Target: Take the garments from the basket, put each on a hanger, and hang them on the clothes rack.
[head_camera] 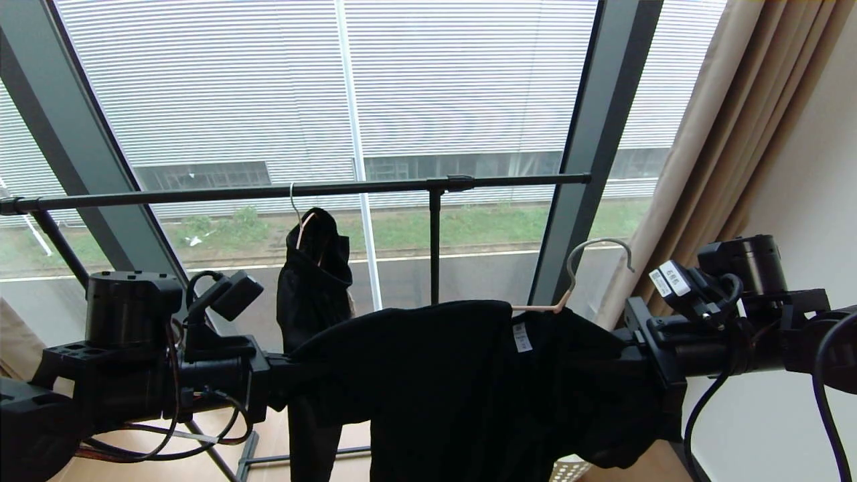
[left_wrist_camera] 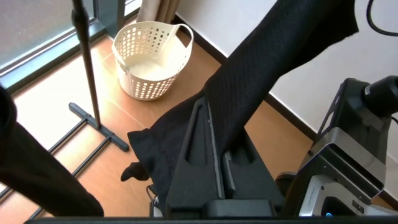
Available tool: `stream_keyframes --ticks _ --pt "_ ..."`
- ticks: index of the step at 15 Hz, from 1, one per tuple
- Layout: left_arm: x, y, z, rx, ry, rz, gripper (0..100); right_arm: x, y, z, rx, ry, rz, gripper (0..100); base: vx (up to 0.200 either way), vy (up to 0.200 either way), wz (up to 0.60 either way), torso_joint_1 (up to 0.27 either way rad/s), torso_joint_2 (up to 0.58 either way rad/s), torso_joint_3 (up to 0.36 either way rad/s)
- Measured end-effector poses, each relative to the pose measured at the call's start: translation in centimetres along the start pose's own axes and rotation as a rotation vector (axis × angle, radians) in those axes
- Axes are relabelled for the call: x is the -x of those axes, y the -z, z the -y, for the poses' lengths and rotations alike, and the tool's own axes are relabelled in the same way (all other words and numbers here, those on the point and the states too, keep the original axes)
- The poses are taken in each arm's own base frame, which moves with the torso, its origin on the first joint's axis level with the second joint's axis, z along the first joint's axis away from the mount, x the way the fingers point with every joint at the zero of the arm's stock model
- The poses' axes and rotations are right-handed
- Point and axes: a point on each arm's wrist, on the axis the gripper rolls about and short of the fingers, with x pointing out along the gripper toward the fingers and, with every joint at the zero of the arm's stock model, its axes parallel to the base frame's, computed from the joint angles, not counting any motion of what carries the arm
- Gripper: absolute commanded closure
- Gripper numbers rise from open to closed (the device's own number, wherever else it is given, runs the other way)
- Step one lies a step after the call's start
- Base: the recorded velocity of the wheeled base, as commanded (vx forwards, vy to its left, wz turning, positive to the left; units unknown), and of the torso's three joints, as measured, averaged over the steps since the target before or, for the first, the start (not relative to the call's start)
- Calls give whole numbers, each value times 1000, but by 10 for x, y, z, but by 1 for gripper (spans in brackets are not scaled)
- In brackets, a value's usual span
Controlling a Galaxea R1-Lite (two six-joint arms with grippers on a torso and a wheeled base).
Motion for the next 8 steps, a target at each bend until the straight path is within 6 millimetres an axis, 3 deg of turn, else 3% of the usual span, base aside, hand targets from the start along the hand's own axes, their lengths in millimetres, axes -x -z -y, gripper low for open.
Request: stream_keyframes --ticks 8 --pt "14 9 -4 35 -45 4 100 1 0 1 -1 6 0 100 0 0 0 0 0 0"
